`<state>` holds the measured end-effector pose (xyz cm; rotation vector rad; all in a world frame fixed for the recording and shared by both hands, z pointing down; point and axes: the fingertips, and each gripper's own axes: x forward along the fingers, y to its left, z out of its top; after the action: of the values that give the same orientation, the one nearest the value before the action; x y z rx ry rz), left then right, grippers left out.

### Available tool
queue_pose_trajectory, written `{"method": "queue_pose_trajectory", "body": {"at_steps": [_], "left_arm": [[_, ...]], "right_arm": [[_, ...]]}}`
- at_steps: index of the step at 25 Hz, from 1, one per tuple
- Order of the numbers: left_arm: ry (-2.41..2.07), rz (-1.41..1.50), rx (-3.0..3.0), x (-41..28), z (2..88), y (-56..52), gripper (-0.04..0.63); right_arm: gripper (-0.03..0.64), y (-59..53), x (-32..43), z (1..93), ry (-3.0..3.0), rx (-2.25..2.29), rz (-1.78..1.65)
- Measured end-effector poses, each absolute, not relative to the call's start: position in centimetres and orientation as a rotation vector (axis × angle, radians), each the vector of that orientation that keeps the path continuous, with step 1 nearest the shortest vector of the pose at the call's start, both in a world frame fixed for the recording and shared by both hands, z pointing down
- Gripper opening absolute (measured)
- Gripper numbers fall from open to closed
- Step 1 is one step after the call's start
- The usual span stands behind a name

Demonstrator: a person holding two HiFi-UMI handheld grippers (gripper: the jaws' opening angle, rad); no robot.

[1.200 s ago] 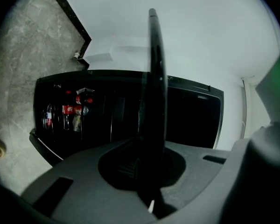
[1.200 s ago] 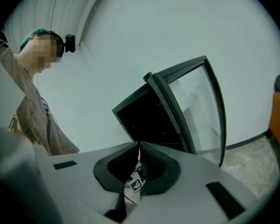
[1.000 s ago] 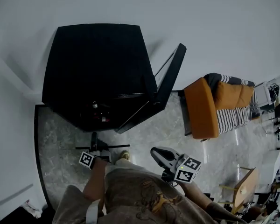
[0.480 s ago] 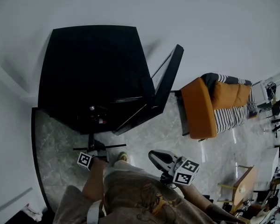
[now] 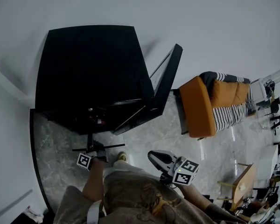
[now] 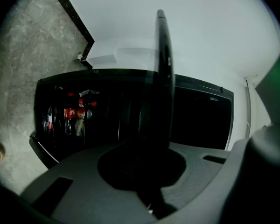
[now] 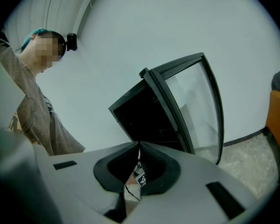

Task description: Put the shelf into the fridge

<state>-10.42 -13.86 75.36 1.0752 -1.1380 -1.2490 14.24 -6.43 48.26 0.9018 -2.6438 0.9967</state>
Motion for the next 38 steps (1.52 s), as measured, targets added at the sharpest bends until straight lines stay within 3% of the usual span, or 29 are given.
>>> {"method": "queue_pose_trajectory", "body": {"at_steps": [38], "left_arm": [[-1.139, -1.293, 1.067, -11.0, 75.8, -17.6, 0.020]], "right_arm": [[0.023, -6.5, 13.6, 48.7, -2.610, 0.915, 0.997]]}}
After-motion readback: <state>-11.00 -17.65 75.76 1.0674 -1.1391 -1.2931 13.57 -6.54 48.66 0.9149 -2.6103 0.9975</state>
